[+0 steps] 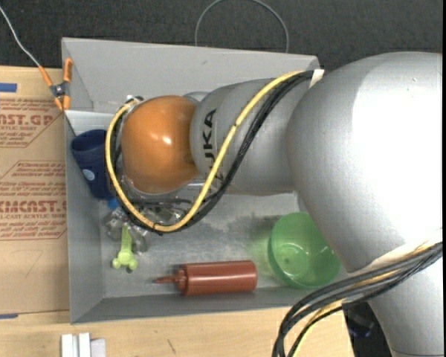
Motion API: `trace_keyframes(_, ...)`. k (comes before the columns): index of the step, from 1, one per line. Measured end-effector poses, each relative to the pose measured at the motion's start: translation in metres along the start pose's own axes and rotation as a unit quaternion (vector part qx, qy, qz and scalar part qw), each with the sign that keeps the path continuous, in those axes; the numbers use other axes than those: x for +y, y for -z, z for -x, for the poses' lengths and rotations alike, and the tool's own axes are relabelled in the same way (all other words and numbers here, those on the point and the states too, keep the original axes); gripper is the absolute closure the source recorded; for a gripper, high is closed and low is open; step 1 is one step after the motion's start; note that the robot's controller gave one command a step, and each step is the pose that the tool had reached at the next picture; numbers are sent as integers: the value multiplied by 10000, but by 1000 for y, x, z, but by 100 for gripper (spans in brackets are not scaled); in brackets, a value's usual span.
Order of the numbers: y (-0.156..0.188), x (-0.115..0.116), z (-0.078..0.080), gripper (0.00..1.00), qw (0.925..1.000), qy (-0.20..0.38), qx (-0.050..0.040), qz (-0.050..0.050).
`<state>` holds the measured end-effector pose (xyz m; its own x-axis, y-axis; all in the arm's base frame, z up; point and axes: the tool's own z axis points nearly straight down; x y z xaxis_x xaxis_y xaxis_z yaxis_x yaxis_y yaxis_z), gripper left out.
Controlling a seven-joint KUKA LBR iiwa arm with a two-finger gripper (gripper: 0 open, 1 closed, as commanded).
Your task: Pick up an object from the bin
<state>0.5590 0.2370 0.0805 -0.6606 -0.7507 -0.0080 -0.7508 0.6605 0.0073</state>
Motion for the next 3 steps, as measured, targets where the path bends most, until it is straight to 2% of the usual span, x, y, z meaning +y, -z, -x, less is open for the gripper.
trace_keyframes(3, 44, 2, -1, 100, 10000, 10, 30, 16)
